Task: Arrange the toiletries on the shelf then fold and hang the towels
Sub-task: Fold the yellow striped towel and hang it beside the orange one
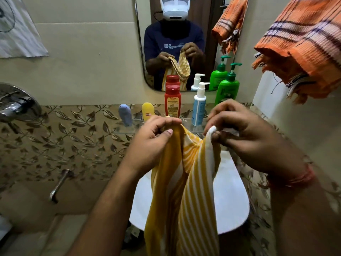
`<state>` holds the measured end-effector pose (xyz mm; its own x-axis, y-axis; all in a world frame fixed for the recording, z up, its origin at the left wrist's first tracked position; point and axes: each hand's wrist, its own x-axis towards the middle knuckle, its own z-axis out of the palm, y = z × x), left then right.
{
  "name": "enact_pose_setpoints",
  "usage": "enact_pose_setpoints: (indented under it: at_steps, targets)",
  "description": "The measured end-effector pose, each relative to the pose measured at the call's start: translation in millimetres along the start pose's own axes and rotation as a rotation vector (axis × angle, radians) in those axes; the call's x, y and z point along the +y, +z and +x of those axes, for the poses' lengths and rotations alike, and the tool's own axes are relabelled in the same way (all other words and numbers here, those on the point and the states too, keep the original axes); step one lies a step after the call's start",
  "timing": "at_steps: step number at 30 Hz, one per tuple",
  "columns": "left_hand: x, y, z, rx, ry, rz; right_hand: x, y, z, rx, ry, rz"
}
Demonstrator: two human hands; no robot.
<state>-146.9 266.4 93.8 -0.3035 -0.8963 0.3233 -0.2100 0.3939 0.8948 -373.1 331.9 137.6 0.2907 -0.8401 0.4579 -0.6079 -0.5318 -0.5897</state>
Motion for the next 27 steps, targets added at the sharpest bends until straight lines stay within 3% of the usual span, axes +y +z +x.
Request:
enact_pose_setpoints:
  at_steps: [3,11,15,21,27]
  targets:
    - [1.5,3.8,1.1,0.022,-0.016,-0.047,-13.3,12.2,2.7,-0.046,0.053,0.120]
    - [0.0,16.7,-7.7,-0.118,-0.021,-0.278,-15.5,56.6,21.6,0.194,0.044,-0.257]
    - [-9.7,17.4,-6.6,-0.086,0.012,-0.290,-18.1,65.3,22.2,0.255,0.047,-0.276]
    - [-14.8,11.1,-4.2,-0.211,-0.092,-0.613,-18.8,71.9,20.8,0.319,0.138,-0.240]
    - [-16.7,13.8,0.5,-0.186,0.015,-0.307,-19.2,66.1,25.3,0.249,0.265,-0.270]
